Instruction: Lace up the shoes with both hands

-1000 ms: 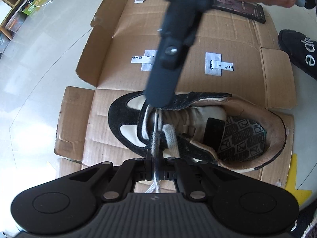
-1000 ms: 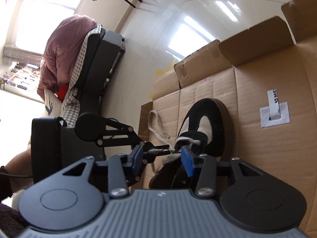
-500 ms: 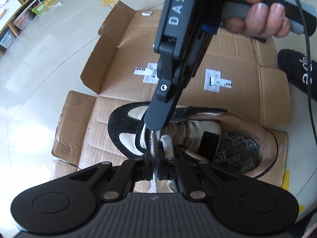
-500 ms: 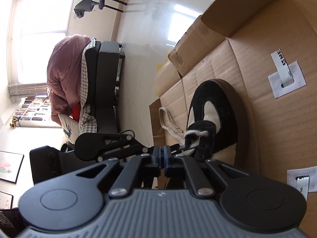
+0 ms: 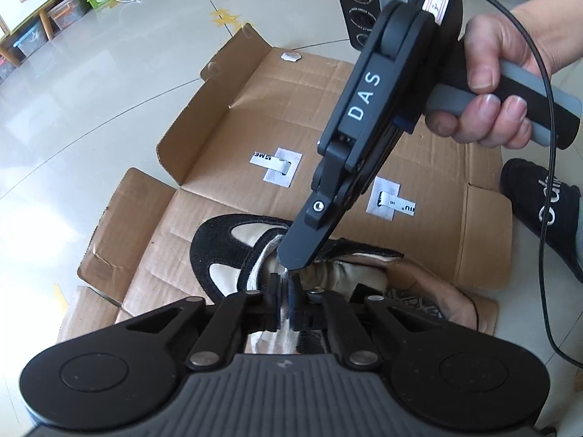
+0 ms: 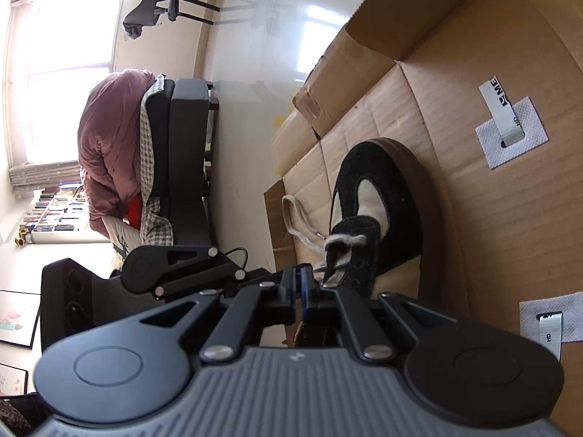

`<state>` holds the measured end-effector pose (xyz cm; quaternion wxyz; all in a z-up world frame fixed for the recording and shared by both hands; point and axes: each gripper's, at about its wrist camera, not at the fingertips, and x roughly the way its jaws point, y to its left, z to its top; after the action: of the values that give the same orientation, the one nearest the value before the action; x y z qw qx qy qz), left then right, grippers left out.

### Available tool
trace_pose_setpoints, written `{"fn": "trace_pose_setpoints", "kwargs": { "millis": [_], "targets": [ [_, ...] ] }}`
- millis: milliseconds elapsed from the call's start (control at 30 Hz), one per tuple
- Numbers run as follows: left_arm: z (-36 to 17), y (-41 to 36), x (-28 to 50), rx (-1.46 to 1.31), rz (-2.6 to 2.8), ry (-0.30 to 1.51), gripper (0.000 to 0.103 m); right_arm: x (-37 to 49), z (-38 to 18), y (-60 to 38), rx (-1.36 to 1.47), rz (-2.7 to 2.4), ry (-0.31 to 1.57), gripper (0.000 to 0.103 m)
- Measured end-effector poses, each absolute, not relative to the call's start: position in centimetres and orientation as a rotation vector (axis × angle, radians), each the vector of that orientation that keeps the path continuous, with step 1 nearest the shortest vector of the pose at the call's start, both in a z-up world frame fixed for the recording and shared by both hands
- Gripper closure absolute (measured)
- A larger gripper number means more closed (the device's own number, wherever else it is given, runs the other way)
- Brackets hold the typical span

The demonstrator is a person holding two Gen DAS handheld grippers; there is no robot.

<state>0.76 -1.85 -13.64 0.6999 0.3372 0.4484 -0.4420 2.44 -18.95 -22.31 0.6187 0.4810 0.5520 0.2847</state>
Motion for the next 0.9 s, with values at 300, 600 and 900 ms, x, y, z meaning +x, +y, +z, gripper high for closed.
{"fn": "trace_pose_setpoints", "kwargs": {
  "millis": [300,600,900],
  "targets": [
    [-14.8,-1.6,0.9,0.756,-0.976,1.032,0.102,1.2,-16.8,-16.1,0.445,0.662,1.212,0.049],
    [-15.5,-1.6,0.8,0.748,-0.980,1.029,0.102,-1.9,-15.1,-8.6,-0.242,0.696,1.080,0.042],
    [-17.2,-2.1,0.2,0.739,-0.962,0.996,0.102,-1.2,-15.9,-11.0,-0.132,0.633,1.091,0.074]
  ]
}}
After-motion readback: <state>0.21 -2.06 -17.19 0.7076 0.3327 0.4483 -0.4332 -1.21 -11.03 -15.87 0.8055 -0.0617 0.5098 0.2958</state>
